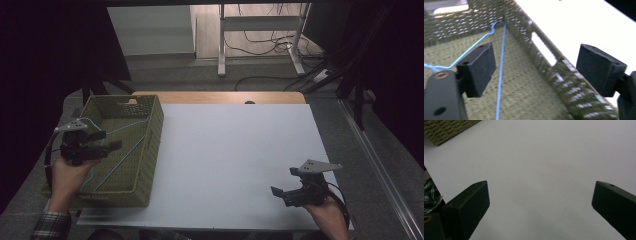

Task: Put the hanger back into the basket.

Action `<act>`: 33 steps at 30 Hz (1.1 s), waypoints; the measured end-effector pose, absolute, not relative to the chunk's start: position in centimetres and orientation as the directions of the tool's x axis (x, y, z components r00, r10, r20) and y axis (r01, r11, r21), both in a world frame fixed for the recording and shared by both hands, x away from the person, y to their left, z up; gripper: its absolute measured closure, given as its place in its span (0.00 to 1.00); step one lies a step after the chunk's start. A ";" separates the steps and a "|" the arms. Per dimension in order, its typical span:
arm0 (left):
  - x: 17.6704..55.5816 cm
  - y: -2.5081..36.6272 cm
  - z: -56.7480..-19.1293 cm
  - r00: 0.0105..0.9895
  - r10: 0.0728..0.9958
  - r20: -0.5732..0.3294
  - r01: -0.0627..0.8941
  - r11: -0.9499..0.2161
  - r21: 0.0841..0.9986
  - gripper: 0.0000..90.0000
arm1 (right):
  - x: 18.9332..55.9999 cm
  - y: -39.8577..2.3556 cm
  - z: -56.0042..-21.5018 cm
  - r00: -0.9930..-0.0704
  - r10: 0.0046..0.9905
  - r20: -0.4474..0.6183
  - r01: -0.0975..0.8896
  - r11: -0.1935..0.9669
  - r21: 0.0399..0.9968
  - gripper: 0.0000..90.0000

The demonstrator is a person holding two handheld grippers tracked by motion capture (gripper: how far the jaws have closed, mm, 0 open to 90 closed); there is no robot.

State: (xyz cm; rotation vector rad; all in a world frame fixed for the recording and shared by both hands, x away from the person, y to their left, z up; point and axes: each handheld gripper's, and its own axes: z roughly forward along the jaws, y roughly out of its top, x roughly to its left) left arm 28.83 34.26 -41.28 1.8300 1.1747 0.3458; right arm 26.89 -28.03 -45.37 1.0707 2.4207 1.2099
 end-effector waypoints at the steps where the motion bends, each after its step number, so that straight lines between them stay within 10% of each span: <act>1: 28.5 34.0 -41.2 0.517 0.824 -0.232 0.572 -0.131 0.809 0.16 | 26.8 -28.1 -45.3 -0.705 0.700 0.110 0.508 0.391 0.768 0.00; 33: 22.7 24.7 -44.6 0.631 0.761 -0.149 0.506 -0.258 0.823 0.01 | 26.2 -28.3 -45.5 -0.703 0.707 0.085 0.500 0.405 0.766 0.00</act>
